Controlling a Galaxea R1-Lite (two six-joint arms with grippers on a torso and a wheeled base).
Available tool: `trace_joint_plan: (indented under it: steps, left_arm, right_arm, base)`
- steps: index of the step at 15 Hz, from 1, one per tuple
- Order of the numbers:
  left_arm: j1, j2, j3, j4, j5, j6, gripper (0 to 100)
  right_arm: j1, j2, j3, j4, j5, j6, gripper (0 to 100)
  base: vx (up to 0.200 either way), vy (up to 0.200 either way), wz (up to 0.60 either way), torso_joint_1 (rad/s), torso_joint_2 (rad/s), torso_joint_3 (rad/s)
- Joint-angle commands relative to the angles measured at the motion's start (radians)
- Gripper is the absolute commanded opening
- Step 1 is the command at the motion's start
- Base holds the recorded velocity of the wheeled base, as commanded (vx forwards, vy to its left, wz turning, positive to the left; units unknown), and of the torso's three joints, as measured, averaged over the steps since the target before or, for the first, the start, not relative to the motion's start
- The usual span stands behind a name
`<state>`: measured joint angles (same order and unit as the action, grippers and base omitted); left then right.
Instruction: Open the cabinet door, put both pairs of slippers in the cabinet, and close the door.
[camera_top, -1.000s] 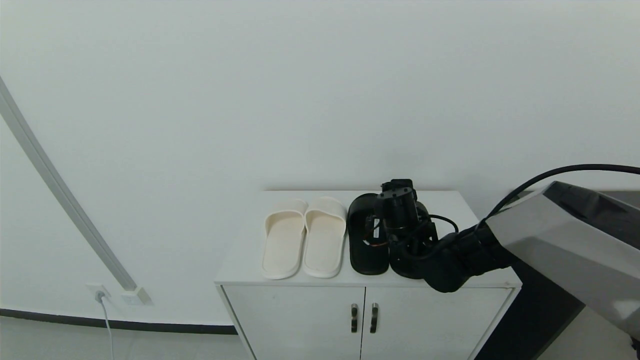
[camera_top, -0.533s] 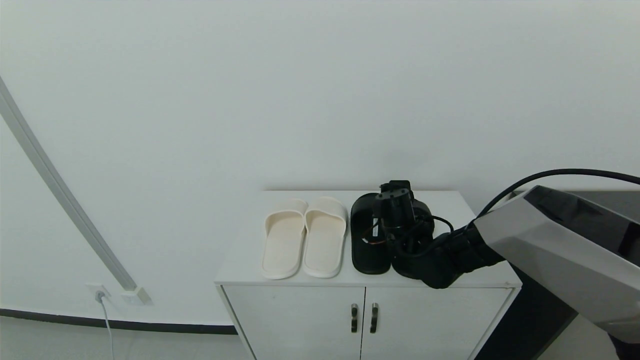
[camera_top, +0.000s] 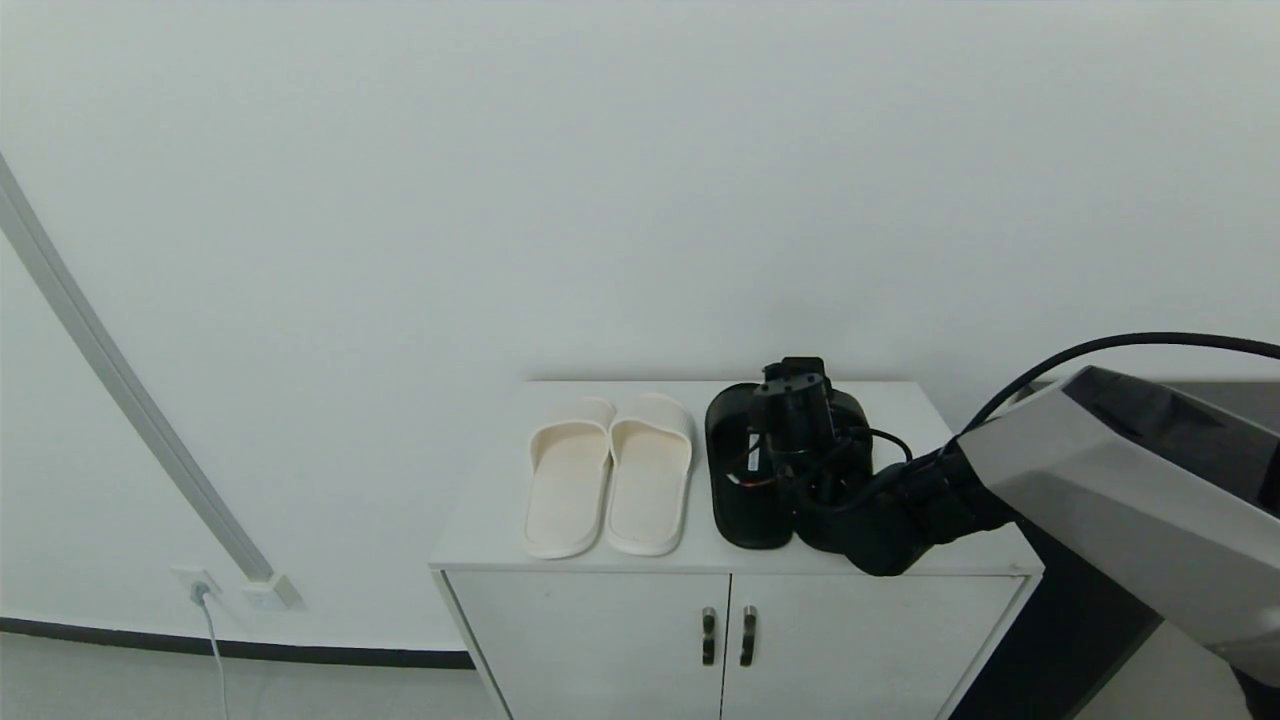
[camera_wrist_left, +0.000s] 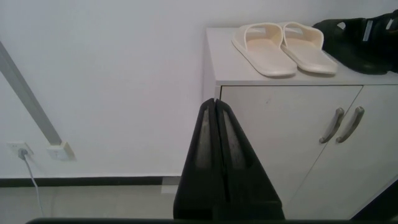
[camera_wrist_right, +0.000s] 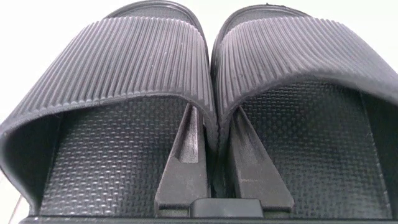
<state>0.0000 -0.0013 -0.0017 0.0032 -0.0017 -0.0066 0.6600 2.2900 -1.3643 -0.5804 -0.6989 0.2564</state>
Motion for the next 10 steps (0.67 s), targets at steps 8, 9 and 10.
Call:
trace_joint_plan:
  steps: [8,9,10]
  left_arm:
    - [0.000,0.001,0.000,0.000,0.000,0.000,0]
    - [0.000,0.001,0.000,0.000,0.002,0.000,0]
    - [0.000,0.001,0.000,0.000,0.002,0.000,0]
  right_arm:
    - [0.138,-0.641,0.645,-0.061,0.407,-0.046,0]
    - [0.138,-0.692,0.691,-0.062,0.452,-0.075,0]
    - [0.139,-0.751,0.745,-0.058,0.503,-0.112,0]
  base:
    - [0.000,0.000,0.00,0.000,0.00,0.000]
    - [0.000,0.000,0.00,0.000,0.00,0.000]
    - [0.000,0.000,0.00,0.000,0.00,0.000]
